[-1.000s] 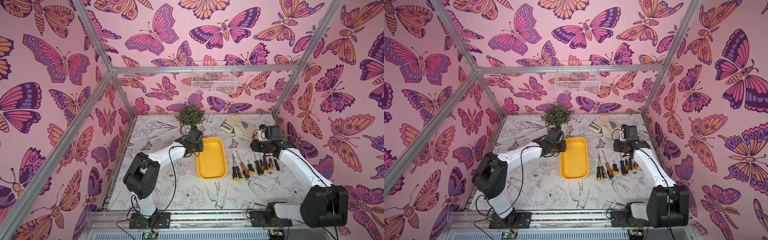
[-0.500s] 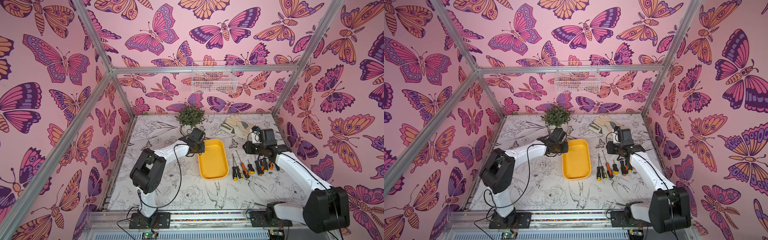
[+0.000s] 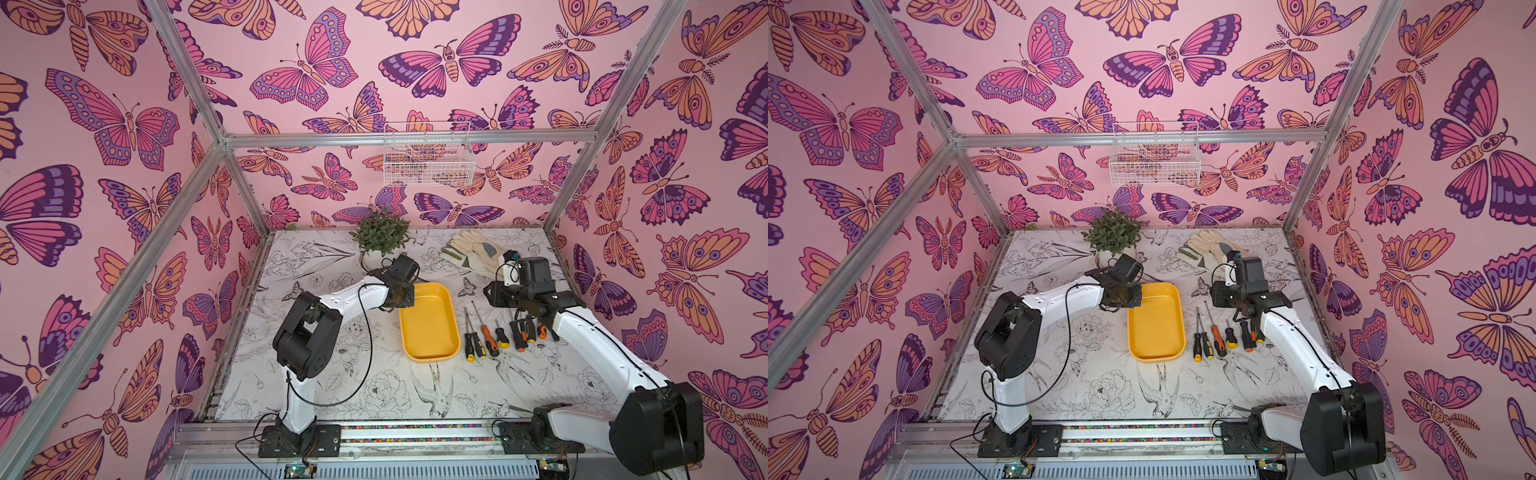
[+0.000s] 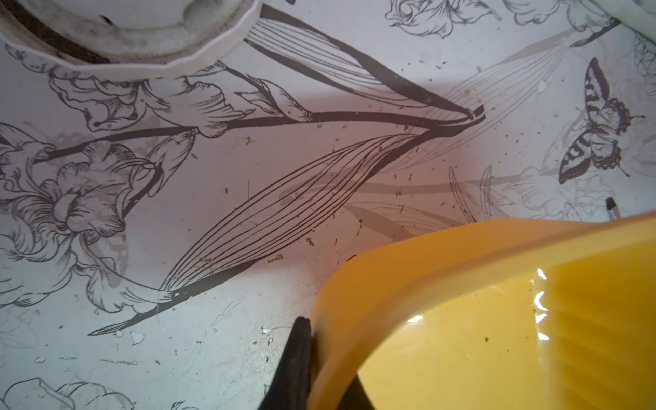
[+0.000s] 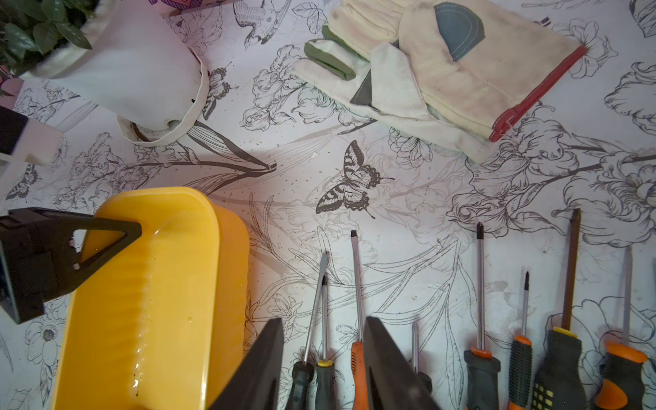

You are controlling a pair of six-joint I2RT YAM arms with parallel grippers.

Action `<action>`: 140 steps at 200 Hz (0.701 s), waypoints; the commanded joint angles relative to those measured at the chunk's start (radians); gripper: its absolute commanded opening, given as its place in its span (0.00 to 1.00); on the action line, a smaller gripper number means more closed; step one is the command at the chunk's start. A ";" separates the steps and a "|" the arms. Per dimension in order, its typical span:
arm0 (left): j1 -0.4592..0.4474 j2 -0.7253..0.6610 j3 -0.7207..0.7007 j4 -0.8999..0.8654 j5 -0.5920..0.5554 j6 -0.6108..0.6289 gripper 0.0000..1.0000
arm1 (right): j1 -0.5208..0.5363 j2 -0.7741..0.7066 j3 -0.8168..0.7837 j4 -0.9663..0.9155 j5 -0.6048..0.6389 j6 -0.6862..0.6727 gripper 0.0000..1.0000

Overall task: Take out the screwdriver from the storage box
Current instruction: Place the storage box at the center of the board.

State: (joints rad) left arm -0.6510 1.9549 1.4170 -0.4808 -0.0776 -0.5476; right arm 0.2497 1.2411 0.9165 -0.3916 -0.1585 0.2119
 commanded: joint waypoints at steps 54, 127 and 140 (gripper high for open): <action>-0.009 0.077 0.078 -0.133 -0.005 -0.021 0.02 | 0.007 -0.029 0.019 0.003 -0.041 -0.012 0.42; -0.009 0.112 0.124 -0.184 0.001 -0.022 0.14 | 0.008 -0.038 -0.031 0.048 -0.108 -0.032 0.43; -0.009 0.109 0.123 -0.186 -0.001 -0.023 0.20 | 0.007 -0.040 -0.033 0.047 -0.108 -0.036 0.44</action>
State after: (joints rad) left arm -0.6552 2.0453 1.5265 -0.6178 -0.0750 -0.5625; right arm 0.2504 1.2217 0.8871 -0.3603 -0.2424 0.2001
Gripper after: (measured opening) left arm 0.157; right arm 0.431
